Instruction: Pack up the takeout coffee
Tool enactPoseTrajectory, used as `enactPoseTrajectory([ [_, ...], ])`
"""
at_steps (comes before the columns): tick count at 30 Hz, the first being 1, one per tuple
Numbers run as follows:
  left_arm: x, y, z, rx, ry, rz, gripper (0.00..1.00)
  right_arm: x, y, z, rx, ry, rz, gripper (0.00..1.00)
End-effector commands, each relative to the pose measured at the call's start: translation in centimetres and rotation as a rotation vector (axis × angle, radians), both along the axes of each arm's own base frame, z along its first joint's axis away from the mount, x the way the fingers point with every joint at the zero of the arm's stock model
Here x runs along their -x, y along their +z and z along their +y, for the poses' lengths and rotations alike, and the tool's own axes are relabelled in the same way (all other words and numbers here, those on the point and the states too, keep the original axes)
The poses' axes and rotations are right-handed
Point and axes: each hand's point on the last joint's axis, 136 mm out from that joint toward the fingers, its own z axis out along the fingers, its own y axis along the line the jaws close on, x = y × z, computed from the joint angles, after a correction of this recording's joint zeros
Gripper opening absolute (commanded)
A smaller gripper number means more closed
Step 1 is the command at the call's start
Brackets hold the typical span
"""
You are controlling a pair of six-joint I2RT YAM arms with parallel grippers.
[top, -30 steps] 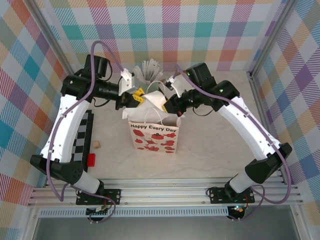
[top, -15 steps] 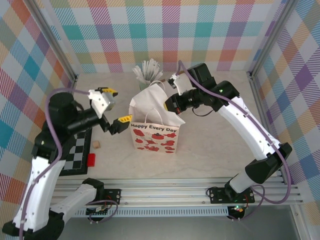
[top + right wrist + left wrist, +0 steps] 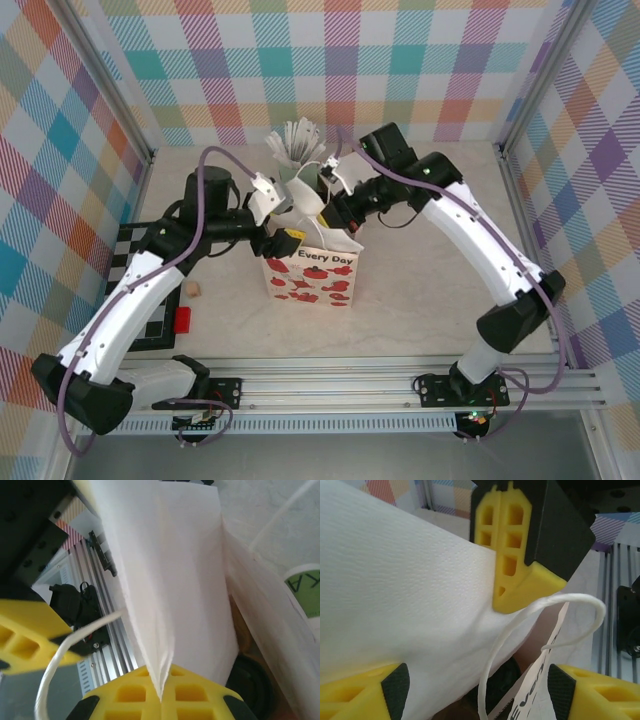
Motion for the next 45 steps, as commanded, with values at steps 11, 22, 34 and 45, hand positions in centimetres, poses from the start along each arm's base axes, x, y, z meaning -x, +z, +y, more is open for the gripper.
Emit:
enactPoseTrajectory([
  [11, 2.0, 0.7, -1.7, 0.074, -0.099, 0.006, 0.38, 1.4, -3.3, 1.4, 0.094, 0.164, 0.189, 0.00],
  [22, 2.3, 0.8, -1.4, 0.079, -0.070, 0.031, 0.14, 0.2, -7.0, 2.1, 0.291, 0.046, 0.141, 0.00],
  [34, 2.9, 0.5, -1.4, 0.082, -0.067, 0.038, 0.00, 0.9, -7.6, 2.1, 0.337, 0.052, 0.126, 0.28],
  [45, 3.1, 0.3, -1.3, 0.080, -0.068, 0.042, 0.00, 0.5, -4.7, 4.0, 0.153, 0.077, 0.016, 0.31],
])
